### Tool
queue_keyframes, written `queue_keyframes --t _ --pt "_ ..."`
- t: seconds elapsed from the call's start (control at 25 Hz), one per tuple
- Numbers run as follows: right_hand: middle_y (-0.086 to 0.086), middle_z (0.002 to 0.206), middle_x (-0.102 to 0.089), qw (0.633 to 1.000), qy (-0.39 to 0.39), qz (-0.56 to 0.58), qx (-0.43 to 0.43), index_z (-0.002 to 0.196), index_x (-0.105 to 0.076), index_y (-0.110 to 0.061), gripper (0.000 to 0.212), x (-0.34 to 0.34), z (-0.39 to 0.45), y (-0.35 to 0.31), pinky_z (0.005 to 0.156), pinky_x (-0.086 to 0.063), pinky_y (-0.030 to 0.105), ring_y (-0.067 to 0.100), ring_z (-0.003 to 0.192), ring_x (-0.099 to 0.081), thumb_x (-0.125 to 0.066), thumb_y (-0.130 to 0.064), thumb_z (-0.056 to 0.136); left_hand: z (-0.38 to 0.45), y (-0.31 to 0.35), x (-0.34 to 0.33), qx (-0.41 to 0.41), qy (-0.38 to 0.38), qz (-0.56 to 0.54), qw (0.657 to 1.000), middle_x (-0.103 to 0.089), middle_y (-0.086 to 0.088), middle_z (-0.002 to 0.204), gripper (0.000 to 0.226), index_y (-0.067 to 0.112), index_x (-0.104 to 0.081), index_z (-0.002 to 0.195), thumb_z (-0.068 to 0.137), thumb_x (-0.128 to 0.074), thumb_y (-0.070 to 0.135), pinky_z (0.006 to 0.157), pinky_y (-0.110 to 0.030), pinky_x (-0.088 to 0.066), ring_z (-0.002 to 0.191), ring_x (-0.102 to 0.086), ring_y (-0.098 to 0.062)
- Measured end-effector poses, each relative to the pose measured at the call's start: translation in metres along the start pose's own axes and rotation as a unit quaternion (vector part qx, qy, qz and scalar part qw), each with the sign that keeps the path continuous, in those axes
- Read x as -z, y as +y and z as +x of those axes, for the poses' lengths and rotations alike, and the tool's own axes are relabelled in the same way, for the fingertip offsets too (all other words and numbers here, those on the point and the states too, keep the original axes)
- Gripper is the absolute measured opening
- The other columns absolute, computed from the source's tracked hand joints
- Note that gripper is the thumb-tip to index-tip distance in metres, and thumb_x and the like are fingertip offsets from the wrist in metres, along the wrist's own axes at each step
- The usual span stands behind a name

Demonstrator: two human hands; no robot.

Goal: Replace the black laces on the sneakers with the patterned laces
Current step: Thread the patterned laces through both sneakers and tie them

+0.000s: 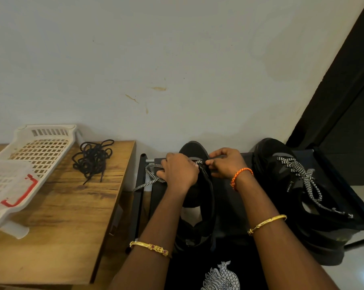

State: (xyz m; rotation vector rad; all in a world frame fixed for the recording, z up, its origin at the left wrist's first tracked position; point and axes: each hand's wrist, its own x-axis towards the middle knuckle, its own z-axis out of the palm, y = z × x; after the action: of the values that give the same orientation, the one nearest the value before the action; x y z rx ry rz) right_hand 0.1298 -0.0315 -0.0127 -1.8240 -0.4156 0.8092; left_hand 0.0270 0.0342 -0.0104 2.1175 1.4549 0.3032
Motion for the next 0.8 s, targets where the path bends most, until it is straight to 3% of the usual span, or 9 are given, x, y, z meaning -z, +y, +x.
queue_keyframes --t 0.2,0.28,0.36,0.4,0.48,0.6,0.8 --pt "0.013 0.087 -0.063 0.999 -0.018 0.03 -0.016 0.078 -0.057 -0.01 0.018 0.0 -0.001 0.0 0.06 -0.056 0.03 0.015 0.072 -0.06 -0.061 0.006 0.085 0.013 -0.005 -0.008 0.068 -0.031 -0.093 0.993 -0.05 -0.003 0.13 0.018 0.025 -0.073 0.098 0.086 -0.068 0.036 0.105 -0.048 -0.029 0.128 -0.035 -0.028" --pt "0.016 0.092 -0.063 0.999 -0.024 0.041 -0.025 0.08 -0.056 -0.008 0.017 0.001 -0.003 -0.002 0.063 -0.055 0.032 0.017 0.075 -0.06 -0.058 0.008 0.085 0.021 -0.011 -0.013 0.085 -0.037 -0.147 0.985 -0.055 -0.005 0.126 0.006 0.028 -0.074 0.08 0.081 -0.073 0.034 0.105 -0.049 -0.035 0.124 -0.042 -0.029" --pt "0.018 0.096 -0.063 0.998 -0.029 0.044 -0.03 0.081 -0.057 -0.007 0.017 0.004 -0.004 -0.002 0.064 -0.055 0.031 0.021 0.081 -0.061 -0.058 0.01 0.084 0.027 -0.017 -0.02 0.093 -0.065 -0.21 0.971 -0.061 -0.009 0.119 0.016 0.032 -0.07 0.057 0.069 -0.079 0.037 0.098 -0.05 -0.044 0.115 -0.053 -0.031" --pt "0.019 0.099 -0.064 0.998 -0.034 0.044 -0.029 0.08 -0.058 -0.007 0.018 0.005 -0.004 -0.002 0.064 -0.056 0.031 0.023 0.086 -0.063 -0.059 0.011 0.083 0.033 -0.021 -0.028 0.101 -0.08 -0.233 0.964 -0.064 -0.01 0.114 0.013 0.033 -0.07 0.054 0.06 -0.08 0.041 0.095 -0.051 -0.047 0.11 -0.058 -0.032" --pt "0.016 0.098 -0.065 0.998 -0.054 0.035 -0.014 0.079 -0.06 -0.009 0.02 0.007 -0.004 -0.001 0.064 -0.057 0.029 0.026 0.093 -0.064 -0.063 0.011 0.081 0.047 -0.031 -0.045 0.108 -0.089 -0.264 0.954 -0.066 -0.01 0.108 0.016 0.039 -0.072 0.057 0.044 -0.077 0.047 0.091 -0.051 -0.049 0.106 -0.061 -0.032" --pt "0.007 0.08 -0.065 0.997 -0.064 -0.017 0.033 0.077 -0.068 -0.007 0.014 0.007 -0.006 0.004 0.067 -0.057 0.027 0.02 0.083 -0.064 -0.067 0.006 0.08 0.045 -0.031 -0.045 0.118 -0.092 -0.289 0.945 -0.065 -0.009 0.107 0.016 0.04 -0.072 0.059 0.046 -0.079 0.044 0.09 -0.049 -0.05 0.104 -0.06 -0.033" --pt "0.001 0.074 -0.059 0.994 -0.07 -0.063 0.064 0.08 -0.066 -0.009 0.01 0.004 -0.003 0.006 0.078 -0.055 0.03 0.012 0.075 -0.059 -0.064 -0.001 0.085 0.046 -0.035 -0.047 0.109 -0.096 -0.329 0.933 -0.07 -0.011 0.095 0.028 0.035 -0.074 0.065 0.04 -0.078 0.046 0.089 -0.05 -0.051 0.102 -0.062 -0.035"
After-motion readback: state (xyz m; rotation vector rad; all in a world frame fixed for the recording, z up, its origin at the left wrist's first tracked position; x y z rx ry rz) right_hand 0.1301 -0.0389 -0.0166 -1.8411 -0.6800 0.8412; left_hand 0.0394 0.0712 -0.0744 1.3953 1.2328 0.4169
